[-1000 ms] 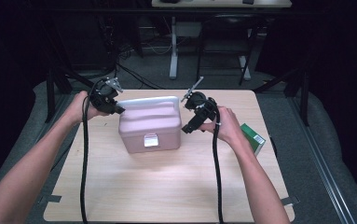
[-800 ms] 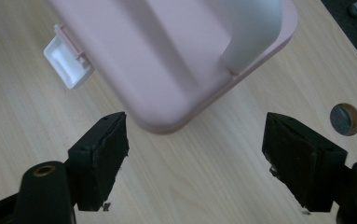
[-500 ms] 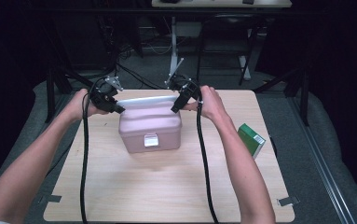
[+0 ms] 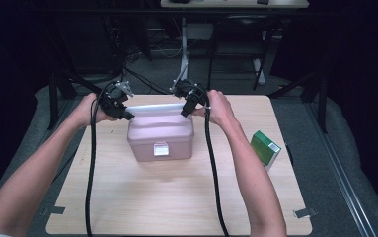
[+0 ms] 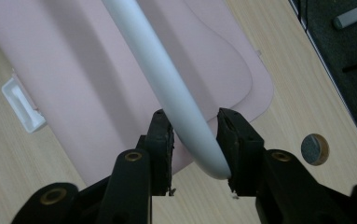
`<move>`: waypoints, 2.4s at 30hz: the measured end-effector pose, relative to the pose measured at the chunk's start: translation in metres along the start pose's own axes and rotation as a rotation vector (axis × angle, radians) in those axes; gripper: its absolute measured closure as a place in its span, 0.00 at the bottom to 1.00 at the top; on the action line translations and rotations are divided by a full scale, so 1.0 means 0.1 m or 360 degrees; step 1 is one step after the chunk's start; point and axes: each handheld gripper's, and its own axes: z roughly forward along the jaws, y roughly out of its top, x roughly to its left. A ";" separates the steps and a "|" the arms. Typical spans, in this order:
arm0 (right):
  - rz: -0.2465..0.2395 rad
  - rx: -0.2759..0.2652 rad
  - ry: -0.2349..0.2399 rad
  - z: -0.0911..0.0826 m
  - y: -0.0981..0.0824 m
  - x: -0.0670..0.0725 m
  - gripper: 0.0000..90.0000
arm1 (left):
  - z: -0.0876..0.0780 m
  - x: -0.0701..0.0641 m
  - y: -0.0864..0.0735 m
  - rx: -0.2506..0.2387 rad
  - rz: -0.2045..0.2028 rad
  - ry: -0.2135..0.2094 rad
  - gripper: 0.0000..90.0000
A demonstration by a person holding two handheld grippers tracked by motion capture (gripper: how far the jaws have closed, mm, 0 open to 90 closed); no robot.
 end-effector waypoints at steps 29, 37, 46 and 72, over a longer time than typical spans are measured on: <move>-0.0025 0.0081 0.0077 -0.25 -0.44 0.11 0.79 | 0.04 -0.37 0.24 0.0012 0.0012 -0.0075 0.83; -0.0032 0.0085 0.0092 -0.31 -0.56 0.14 0.79 | 0.04 -0.47 0.28 -0.0005 0.0016 -0.0108 0.83; -0.0053 0.0107 0.0091 -0.35 -0.63 0.20 0.79 | 0.04 -0.56 0.29 -0.0008 0.0033 -0.0114 0.83; -0.0006 0.0094 0.0143 -0.19 -0.72 0.18 0.83 | 0.04 -0.64 0.30 -0.0038 0.0053 -0.0121 0.84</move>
